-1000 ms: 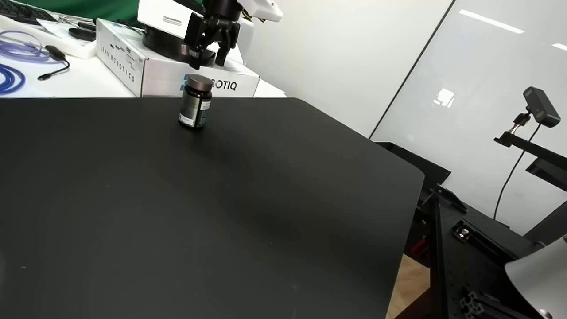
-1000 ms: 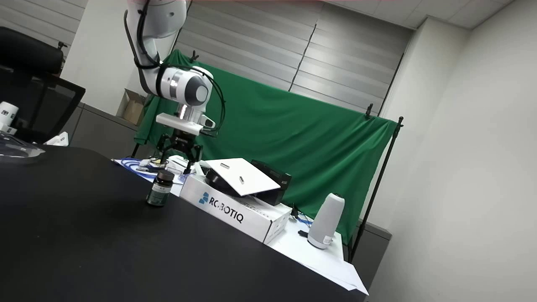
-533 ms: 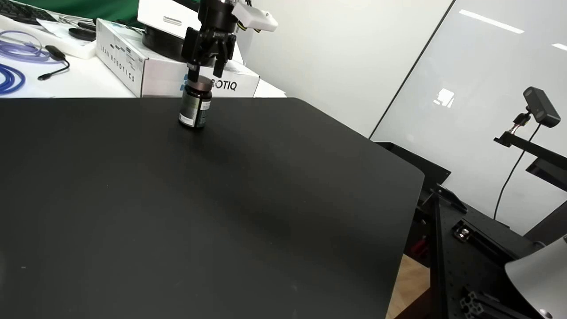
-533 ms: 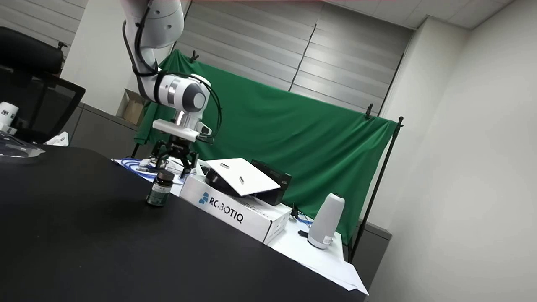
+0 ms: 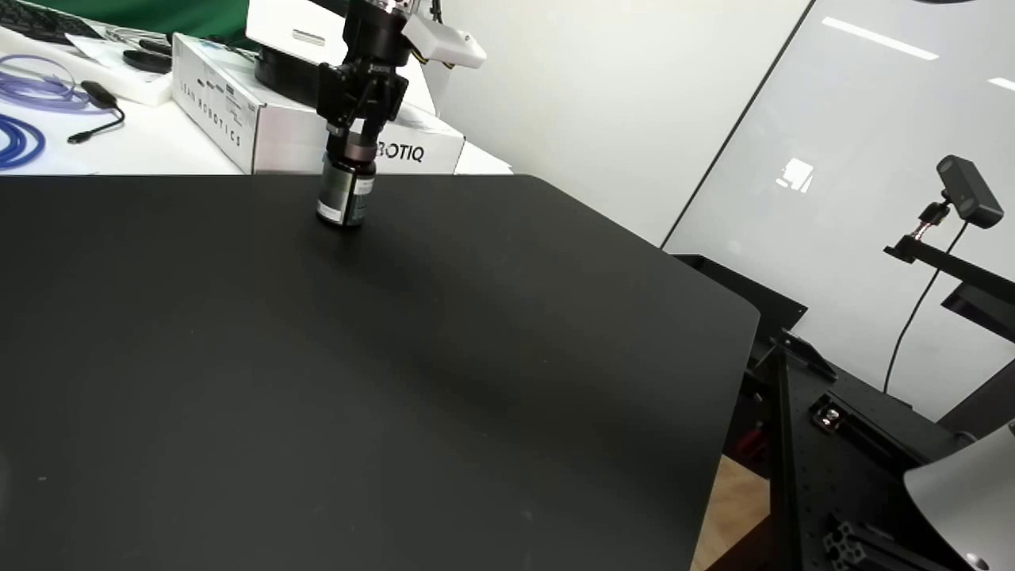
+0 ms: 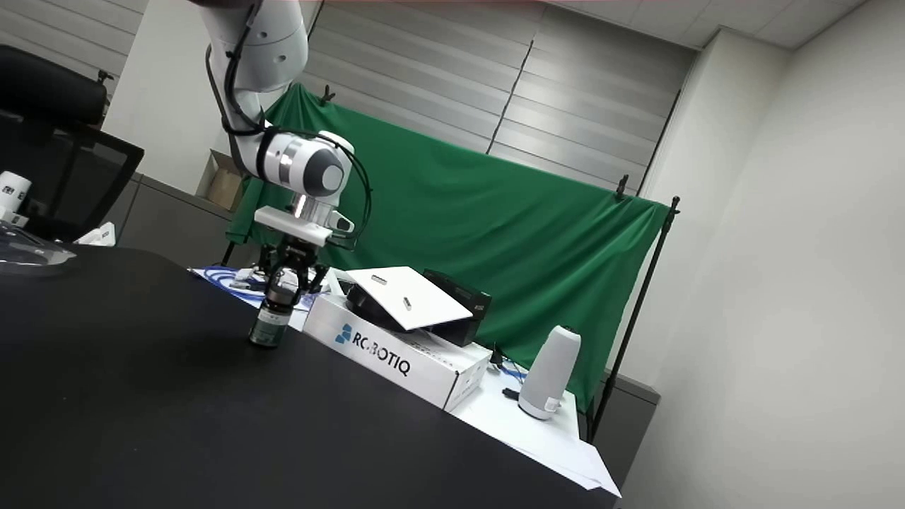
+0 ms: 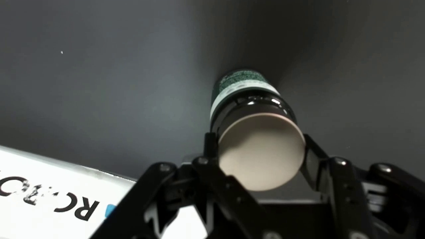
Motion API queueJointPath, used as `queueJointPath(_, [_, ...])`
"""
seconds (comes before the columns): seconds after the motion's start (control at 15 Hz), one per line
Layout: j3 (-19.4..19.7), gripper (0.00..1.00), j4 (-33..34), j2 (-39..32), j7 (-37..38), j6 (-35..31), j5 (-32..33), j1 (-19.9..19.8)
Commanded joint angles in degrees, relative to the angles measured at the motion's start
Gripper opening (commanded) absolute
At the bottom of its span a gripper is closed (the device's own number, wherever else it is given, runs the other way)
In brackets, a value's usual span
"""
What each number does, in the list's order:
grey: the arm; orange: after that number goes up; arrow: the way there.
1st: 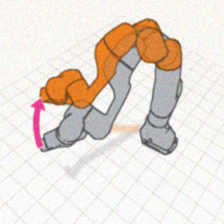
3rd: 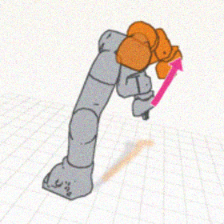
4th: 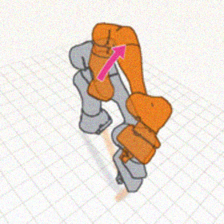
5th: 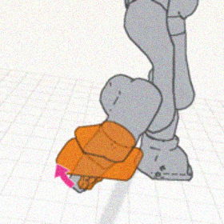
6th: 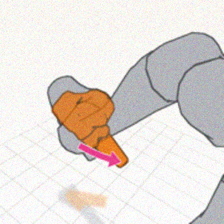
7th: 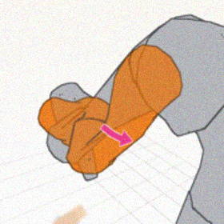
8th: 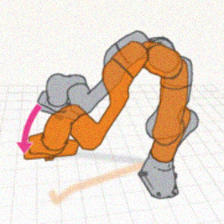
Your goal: Move the bottle to the right side of the table
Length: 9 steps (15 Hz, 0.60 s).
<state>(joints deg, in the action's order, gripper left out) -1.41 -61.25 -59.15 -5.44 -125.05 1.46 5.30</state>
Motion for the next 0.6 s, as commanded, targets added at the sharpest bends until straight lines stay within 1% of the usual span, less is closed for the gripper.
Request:
queueJointPath(0.0, [-0.93, 0.36, 2.54, -1.28, 0.42, 0.09, -0.58, -0.62])
queueJointPath(0.27, [0.13, 0.36, -0.74, 2.65, 0.62, -0.63, 0.84, -0.12])
queueJointPath(0.53, [1.6, 0.36, -8.02, 9.58, -0.29, -1.79, 3.26, -0.55])
